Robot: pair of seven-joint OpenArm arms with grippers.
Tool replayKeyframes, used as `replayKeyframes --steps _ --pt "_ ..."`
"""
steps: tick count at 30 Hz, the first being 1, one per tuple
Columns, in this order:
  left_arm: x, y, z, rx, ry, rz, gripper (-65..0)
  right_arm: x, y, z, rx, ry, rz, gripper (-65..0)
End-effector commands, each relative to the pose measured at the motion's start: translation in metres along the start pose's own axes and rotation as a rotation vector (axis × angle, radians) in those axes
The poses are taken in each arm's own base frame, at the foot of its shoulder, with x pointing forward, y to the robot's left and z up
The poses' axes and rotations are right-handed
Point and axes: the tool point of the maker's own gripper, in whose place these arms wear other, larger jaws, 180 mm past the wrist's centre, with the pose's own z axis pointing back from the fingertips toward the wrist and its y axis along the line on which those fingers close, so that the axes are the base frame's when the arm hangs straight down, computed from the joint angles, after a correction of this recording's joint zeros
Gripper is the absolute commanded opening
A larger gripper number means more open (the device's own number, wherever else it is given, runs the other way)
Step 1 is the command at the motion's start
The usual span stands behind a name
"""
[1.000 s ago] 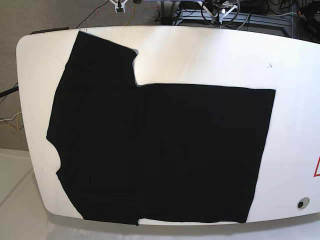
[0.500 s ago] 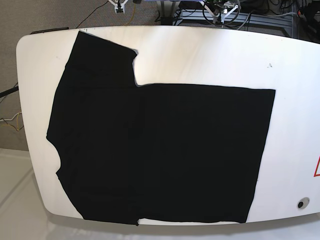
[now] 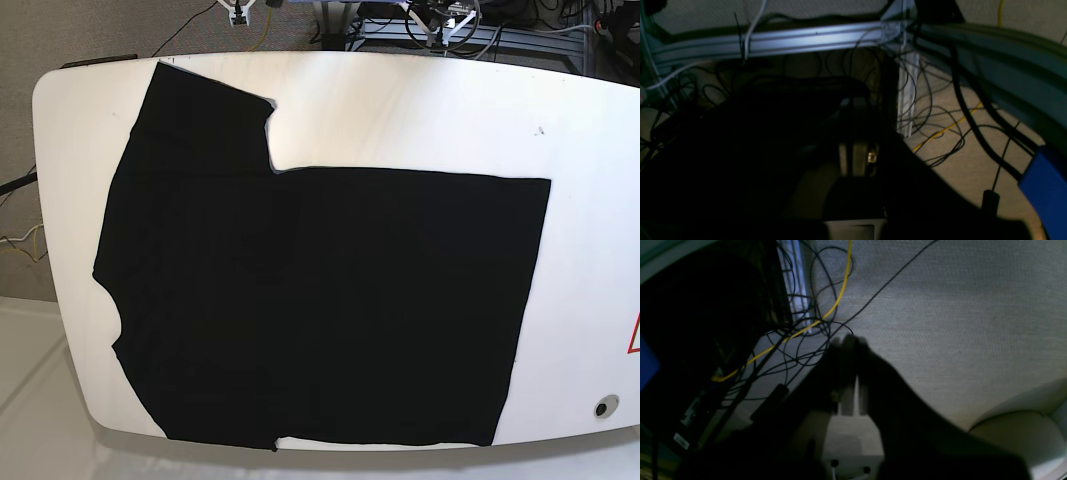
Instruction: Fold the T-shirt properly
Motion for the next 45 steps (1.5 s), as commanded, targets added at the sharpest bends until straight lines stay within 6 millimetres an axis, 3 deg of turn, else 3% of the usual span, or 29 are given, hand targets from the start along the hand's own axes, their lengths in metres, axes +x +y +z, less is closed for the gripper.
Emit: replayKeyframes --steps 1,11,13,15,23,31,37,45 --pt "-0.007 0.023 0.006 0.041 -0.046 -0.001 -65.0 -0.016 -0.003 0.001 -0.004 -0.001 -0.003 -64.4" --pt "-0.03 0.053 0.035 0.09 -0.133 -0.051 -65.0 -0.036 -0.023 0.01 -0.03 -0.058 0.012 -64.3" --pt "-0.042 0.059 0.055 0.096 -0.162 -0.067 -65.0 -0.043 -0.044 0.019 -0.062 -0.096 0.025 -64.2" --pt "-0.046 0.062 0.061 0.1 -0.165 -0.068 -65.0 -0.043 -0.049 0.023 -0.069 -0.113 0.031 -64.2" --pt "-0.06 0.069 0.067 0.116 -0.14 -0.063 -65.0 -0.053 -0.057 0.03 -0.076 -0.126 0.033 -64.3" --pt "-0.074 0.061 0.073 0.1 -0.129 -0.069 -65.0 -0.053 -0.064 0.039 -0.084 -0.159 0.046 -64.4" --pt "-0.071 0.058 0.095 0.09 -0.191 -0.101 -65.0 -0.046 -0.062 0.061 -0.072 -0.246 0.083 -64.9" --pt "-0.047 0.074 0.119 0.104 -0.284 -0.127 -65.0 -0.046 -0.058 0.08 -0.032 -0.297 0.108 -65.0"
